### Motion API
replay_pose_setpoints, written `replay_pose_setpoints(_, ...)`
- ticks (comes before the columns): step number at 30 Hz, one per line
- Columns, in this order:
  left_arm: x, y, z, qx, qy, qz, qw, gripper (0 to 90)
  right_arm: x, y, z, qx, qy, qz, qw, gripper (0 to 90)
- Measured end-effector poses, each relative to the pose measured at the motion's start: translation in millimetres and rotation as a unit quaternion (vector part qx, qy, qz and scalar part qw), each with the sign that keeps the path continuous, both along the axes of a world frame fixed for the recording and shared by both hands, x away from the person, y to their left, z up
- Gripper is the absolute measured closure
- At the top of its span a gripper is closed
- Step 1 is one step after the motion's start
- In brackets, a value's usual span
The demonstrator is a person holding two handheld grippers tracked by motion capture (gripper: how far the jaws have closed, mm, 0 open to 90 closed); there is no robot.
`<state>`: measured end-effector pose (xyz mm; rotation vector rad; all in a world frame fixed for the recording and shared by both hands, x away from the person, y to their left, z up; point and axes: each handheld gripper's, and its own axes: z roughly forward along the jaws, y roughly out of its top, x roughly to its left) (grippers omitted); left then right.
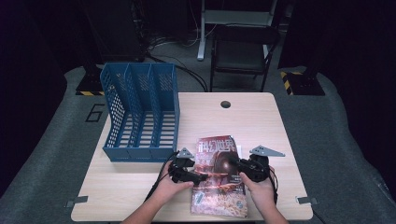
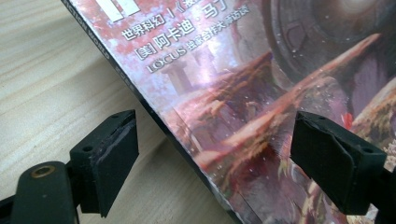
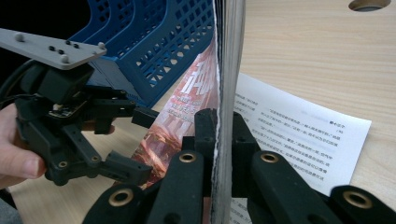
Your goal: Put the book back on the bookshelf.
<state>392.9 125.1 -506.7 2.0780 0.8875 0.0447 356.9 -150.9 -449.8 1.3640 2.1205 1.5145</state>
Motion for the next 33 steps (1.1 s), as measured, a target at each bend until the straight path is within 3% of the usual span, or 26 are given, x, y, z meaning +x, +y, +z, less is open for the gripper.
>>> replay_pose_setpoints(7, 4.3, -4.2, 6.9, -0.016, 0.007, -0.007, 0.9998, 15.2, -6.7, 1.4, 7.7, 0.009, -0.016, 0.01, 0.9998, 86.2)
replay_pose_setpoints(11, 5.4, -5.6, 7.9, -0.04, 0.019, -0.002, 0.999, 15.3, -9.7, 2.9, 11.6, 0.016, -0.025, 0.017, 0.9994, 86.2)
replay_pose_setpoints(17, 6.9, -2.7, 9.4, -0.043, 0.013, -0.006, 0.999, 16.4, -10.9, 4.6, 13.9, 0.018, -0.029, 0.025, 0.9991, 86.1)
replay_pose_setpoints(21, 7.3, -0.6, 12.0, -0.03, 0.009, -0.008, 0.9995, 22.6, -9.1, 4.7, 12.2, 0.021, -0.026, 0.026, 0.9991, 86.1)
replay_pose_setpoints(23, 8.1, 1.2, 13.5, -0.024, 0.011, -0.008, 0.9996, 26.3, -7.7, 3.9, 11.3, 0.021, -0.023, 0.027, 0.9991, 86.1)
replay_pose_setpoints(25, 7.7, 2.2, 15.0, -0.032, 0.02, -0.001, 0.9993, 30.2, -6.8, 3.1, 10.3, 0.021, -0.02, 0.023, 0.9993, 86.1)
replay_pose_setpoints(27, 8.8, 3.7, 15.5, -0.03, 0.012, 0.002, 0.9995, 33.5, -6.0, 1.9, 9.6, 0.023, -0.018, 0.023, 0.9993, 86.0)
replay_pose_setpoints(29, 8.1, 3.9, 17.0, -0.036, 0.024, 0.005, 0.9991, 35.8, -5.2, 1.5, 9.0, 0.026, -0.018, 0.024, 0.9992, 86.0)
replay_pose_setpoints(32, 9.5, 4.6, 17.5, -0.029, 0.014, 0.005, 0.9995, 38.2, -4.8, 1.6, 8.2, 0.028, -0.013, 0.024, 0.9993, 86.0)
replay_pose_setpoints(33, 9.0, 4.6, 19.1, -0.033, 0.024, 0.007, 0.9991, 39.2, -4.8, 1.6, 8.0, 0.024, -0.013, 0.022, 0.9994, 86.0)
